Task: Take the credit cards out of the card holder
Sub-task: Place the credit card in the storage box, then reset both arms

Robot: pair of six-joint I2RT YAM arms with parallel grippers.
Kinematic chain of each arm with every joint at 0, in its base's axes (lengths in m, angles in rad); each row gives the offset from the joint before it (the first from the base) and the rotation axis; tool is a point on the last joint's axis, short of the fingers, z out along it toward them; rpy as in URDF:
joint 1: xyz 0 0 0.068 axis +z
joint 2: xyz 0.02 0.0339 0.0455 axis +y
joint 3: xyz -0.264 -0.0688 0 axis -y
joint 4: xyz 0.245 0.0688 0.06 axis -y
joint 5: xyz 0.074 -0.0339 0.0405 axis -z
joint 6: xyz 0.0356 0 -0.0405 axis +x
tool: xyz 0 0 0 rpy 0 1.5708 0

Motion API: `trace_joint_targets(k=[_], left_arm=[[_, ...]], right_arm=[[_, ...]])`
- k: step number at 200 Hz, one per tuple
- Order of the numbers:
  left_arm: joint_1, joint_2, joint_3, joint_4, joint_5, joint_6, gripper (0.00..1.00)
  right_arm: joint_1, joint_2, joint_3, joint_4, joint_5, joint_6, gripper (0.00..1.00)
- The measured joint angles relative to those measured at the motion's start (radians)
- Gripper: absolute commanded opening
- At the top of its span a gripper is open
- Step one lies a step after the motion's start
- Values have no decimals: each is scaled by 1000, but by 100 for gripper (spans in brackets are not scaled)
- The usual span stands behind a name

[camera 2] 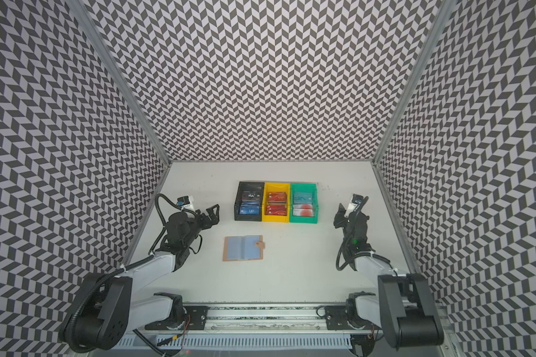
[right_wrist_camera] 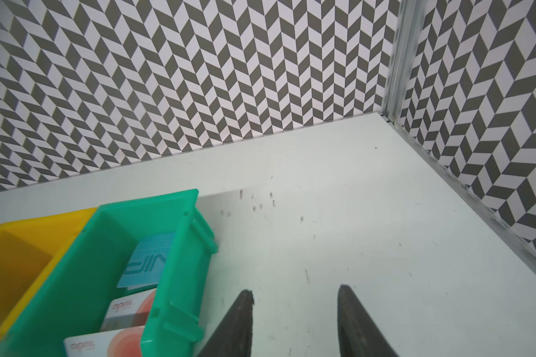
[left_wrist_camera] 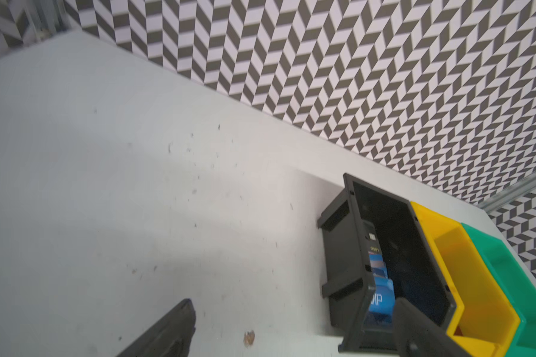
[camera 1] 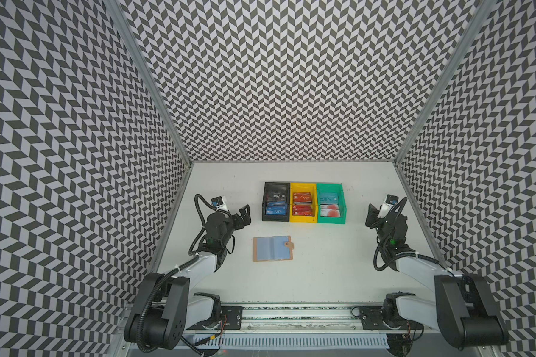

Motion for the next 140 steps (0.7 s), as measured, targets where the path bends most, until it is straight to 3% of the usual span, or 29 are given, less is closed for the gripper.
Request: trace_joint_targets(k=[29, 79, 115, 140], left_arm=[[11, 16, -24, 118, 9, 69, 100], [46, 11, -11, 159, 13, 204, 99], [83, 21, -24, 225, -11, 323, 100], [137, 100, -51, 310, 0, 366, 99]], right_arm=[[-3, 117, -22, 158, -36, -43, 40], [-3, 251, -37, 430, -109, -95, 42], [-3, 264, -62, 489, -137, -111, 43], [-3, 263, -62, 492, -143, -117, 43]])
